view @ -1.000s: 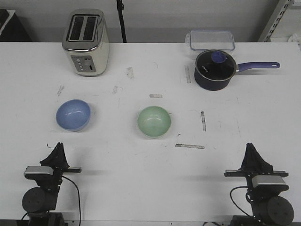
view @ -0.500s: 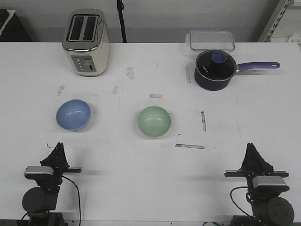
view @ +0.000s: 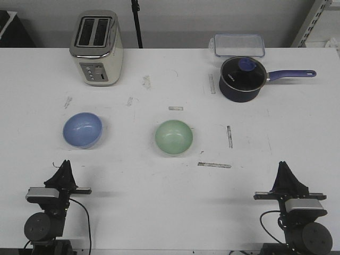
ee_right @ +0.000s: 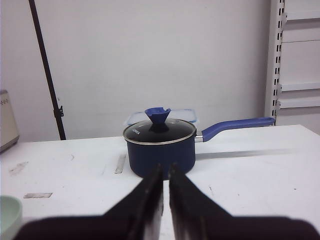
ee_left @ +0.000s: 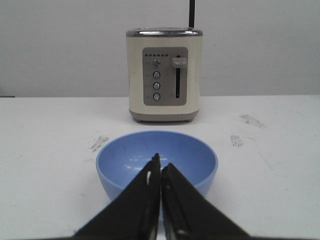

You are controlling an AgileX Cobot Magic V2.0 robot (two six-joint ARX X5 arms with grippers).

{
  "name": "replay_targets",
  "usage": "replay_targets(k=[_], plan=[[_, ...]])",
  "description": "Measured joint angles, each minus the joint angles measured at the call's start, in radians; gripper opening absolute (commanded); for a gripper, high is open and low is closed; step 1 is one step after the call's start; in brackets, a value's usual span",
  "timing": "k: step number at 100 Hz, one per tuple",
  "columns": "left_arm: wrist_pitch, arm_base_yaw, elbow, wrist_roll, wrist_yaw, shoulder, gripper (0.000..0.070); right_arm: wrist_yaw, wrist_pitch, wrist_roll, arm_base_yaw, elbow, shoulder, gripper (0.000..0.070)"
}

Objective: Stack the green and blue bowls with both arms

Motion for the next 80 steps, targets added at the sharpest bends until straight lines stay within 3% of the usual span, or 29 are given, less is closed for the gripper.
replay_targets(k=[30, 67, 80], plan=[[-0.041, -0.003, 0.201, 0.003, 0.001, 0.191, 0.0002, 0.0, 0.0, 0.0, 0.0, 0.0, 0.0, 0.0011], [-0.034, -0.003, 0.598, 0.011, 0.001, 0.764, 0.0002, 0.0, 0.0, 0.0, 0.0, 0.0, 0.0, 0.0011], [-0.161, -0.004, 0.726, 0.011, 0.001, 0.953, 0.0001, 0.0, 0.0, 0.0, 0.0, 0.0, 0.0, 0.0011]])
